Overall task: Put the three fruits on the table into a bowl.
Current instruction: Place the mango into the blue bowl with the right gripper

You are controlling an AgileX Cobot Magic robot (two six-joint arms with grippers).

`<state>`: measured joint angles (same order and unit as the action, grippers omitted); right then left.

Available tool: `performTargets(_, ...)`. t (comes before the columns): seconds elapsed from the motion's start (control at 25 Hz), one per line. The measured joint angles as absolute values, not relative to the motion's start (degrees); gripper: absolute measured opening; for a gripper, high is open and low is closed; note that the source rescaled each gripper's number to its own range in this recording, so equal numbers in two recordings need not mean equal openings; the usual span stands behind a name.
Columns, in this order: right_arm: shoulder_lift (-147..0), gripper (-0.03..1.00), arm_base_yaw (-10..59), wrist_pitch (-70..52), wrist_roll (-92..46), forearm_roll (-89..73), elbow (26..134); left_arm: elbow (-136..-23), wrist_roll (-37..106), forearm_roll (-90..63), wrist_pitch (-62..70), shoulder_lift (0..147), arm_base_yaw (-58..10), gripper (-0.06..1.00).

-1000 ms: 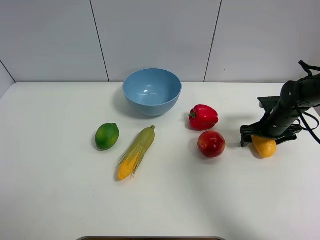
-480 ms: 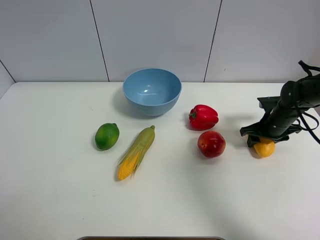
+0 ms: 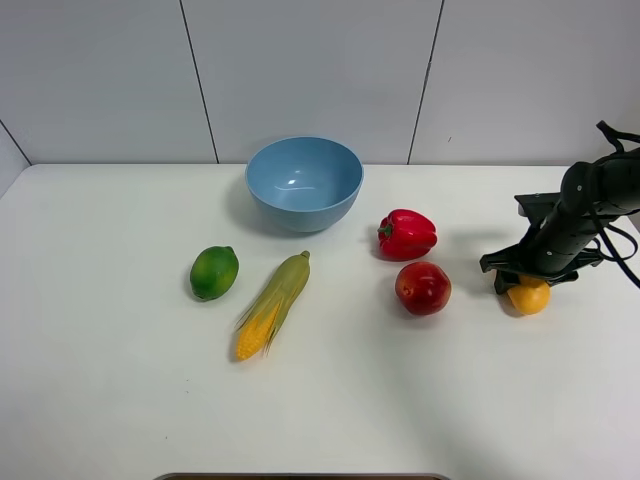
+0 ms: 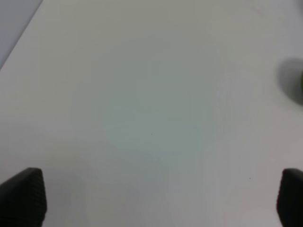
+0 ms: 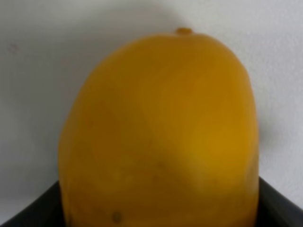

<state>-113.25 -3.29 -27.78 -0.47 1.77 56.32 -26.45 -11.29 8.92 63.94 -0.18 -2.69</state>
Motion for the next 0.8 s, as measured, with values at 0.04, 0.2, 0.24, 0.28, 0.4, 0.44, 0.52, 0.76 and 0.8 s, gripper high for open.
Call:
performTargets(0.04, -113.25, 0.04, -3.29, -27.78, -0.47, 1.77, 56.32, -26.45, -11.29, 8.92, 63.94, -0.18, -2.69, 1.0)
performTargets(0.2, -113.25, 0.04, -3.29, -27.78, -0.47, 1.95, 56.32, -26.45, -11.29, 8.92, 63.94, -0.18, -2.69, 1.0)
performTargets(0.24, -113.25, 0.04, -3.29, -27.78, -0.47, 2.0, 56.32, -26.45, -11.29, 8.92, 63.94, -0.18, -2.69, 1.0)
performTargets(0.28, -113.25, 0.04, -3.29, -27.78, -0.47, 2.0, 56.32, -26.45, -11.29, 8.92, 63.94, -0.18, -2.69, 1.0)
performTargets(0.4, -113.25, 0.04, -3.29, -27.78, -0.47, 2.06, 56.32, -26.45, -11.29, 8.92, 63.94, -0.18, -2.69, 1.0)
performTargets(0.44, -113.25, 0.04, -3.29, -27.78, -0.47, 2.06, 56.32, -26.45, -11.29, 8.92, 63.94, -0.18, -2.69, 1.0)
performTargets(0.52, -113.25, 0.04, -3.29, -27.78, -0.47, 2.06, 56.32, -26.45, -11.29, 8.92, 63.94, -0.18, -2.69, 1.0)
performTargets(0.76, -112.96, 0.04, -3.29, -27.97, -0.47, 2.19, 56.32, -26.45, -11.29, 8.92, 63.94, -0.18, -2.69, 1.0)
performTargets(0.8, -112.67, 0.04, -3.29, -28.27, -0.47, 2.3, 56.26, -26.45, -11.29, 8.92, 63.94, -0.18, -2.69, 1.0)
